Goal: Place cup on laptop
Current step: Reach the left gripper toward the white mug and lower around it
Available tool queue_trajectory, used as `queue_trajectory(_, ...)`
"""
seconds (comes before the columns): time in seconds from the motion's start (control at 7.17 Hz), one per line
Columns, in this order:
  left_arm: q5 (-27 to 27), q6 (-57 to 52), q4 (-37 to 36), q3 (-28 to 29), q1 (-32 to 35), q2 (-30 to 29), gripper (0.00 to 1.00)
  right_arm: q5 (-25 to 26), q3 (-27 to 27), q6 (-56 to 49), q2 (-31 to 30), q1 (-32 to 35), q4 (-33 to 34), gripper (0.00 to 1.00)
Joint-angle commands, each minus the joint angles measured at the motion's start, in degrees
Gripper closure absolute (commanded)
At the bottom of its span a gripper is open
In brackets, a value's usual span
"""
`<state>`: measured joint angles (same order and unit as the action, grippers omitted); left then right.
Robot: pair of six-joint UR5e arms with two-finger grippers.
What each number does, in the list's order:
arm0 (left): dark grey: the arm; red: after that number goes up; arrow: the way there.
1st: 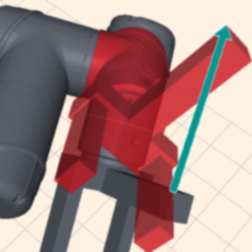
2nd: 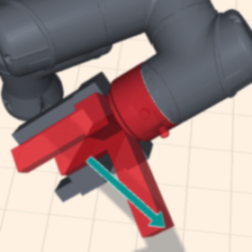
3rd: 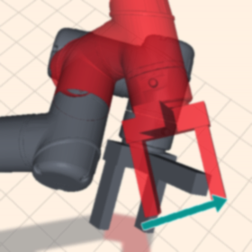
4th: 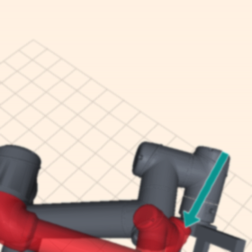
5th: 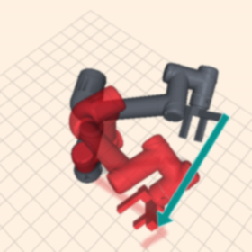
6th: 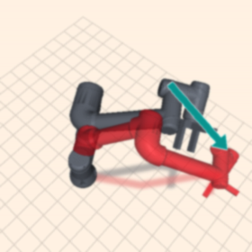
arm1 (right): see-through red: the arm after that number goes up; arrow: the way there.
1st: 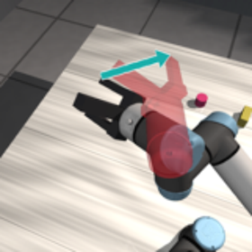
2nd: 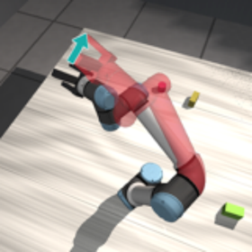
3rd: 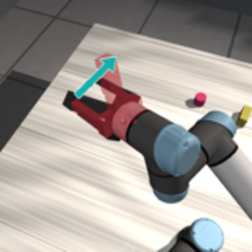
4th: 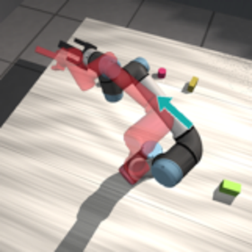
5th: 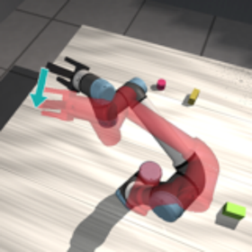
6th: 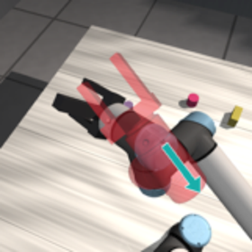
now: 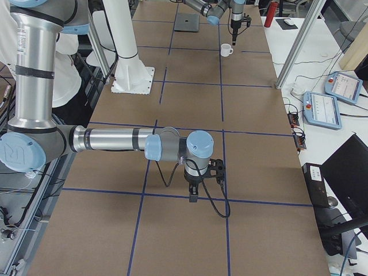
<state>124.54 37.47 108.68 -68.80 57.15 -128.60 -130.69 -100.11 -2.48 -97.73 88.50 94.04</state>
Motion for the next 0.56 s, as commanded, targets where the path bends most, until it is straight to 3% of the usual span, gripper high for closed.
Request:
queue_trajectory(0.0, -0.61, 1.81, 1.61, 1.91, -1.77, -0.16, 0.01, 0.0, 0.0, 0.02, 0.0, 0.0, 0.0, 0.0)
queue_trajectory(0.28, -3.86, 4.54, 8.63, 6.65, -3.79, -0.25, 0.01, 0.0, 0.0, 0.02, 0.0, 0.0, 0.0, 0.0)
queue_trajectory(0.42, -3.87, 4.63, 8.65, 7.1, -4.06, -0.42, 0.02, 0.0, 0.0, 0.02, 0.0, 0.0, 0.0, 0.0)
